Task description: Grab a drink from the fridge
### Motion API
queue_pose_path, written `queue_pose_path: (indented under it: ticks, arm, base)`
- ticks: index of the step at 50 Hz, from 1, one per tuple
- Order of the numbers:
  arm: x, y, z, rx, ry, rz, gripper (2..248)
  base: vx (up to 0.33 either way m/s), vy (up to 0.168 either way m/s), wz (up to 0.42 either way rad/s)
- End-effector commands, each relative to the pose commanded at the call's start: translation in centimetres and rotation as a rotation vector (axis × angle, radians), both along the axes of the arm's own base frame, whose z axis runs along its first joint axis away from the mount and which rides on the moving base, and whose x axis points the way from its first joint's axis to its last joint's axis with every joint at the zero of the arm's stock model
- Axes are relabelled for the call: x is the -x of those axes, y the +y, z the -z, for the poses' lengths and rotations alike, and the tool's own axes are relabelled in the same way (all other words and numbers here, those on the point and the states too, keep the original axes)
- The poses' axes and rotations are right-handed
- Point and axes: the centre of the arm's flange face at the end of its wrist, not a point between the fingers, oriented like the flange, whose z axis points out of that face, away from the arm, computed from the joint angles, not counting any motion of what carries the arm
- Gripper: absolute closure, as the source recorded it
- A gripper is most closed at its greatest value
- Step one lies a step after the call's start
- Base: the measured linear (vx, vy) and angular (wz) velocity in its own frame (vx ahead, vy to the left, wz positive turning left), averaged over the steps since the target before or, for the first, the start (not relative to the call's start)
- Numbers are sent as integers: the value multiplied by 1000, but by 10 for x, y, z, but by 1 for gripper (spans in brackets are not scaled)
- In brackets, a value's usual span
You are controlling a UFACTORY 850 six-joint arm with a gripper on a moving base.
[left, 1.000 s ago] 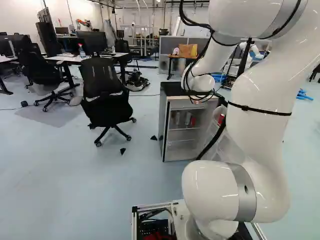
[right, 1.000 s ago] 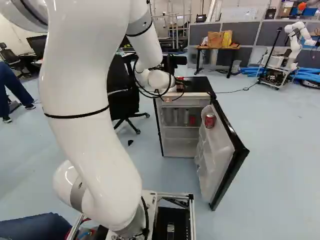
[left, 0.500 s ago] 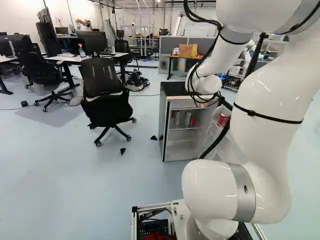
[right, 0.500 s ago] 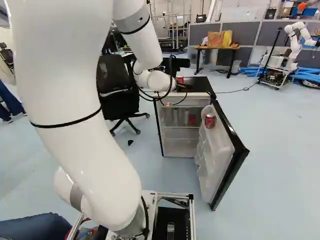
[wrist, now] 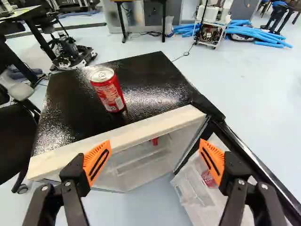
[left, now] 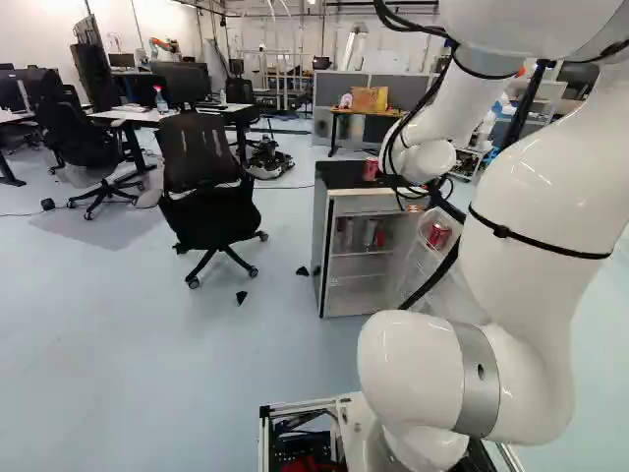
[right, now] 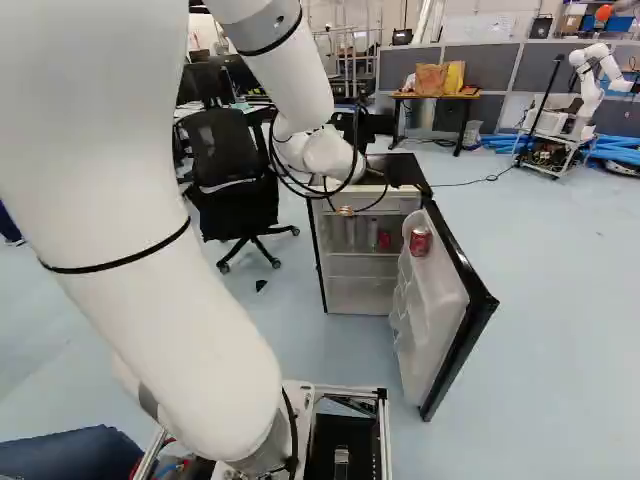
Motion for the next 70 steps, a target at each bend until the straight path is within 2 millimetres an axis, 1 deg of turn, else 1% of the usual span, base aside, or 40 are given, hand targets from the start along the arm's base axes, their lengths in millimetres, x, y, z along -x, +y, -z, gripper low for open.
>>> queue_pose_path:
  ticks: [25, 51, 70]
  arm:
    - [14, -35, -17, -75, 76, 111, 3]
    - [31, -69, -36, -232, 111, 279, 3]
    - [49, -90, -51, -361, 121, 388, 3]
  base:
    - [0, 0, 0]
    - [0, 0, 0]
    - [0, 0, 0]
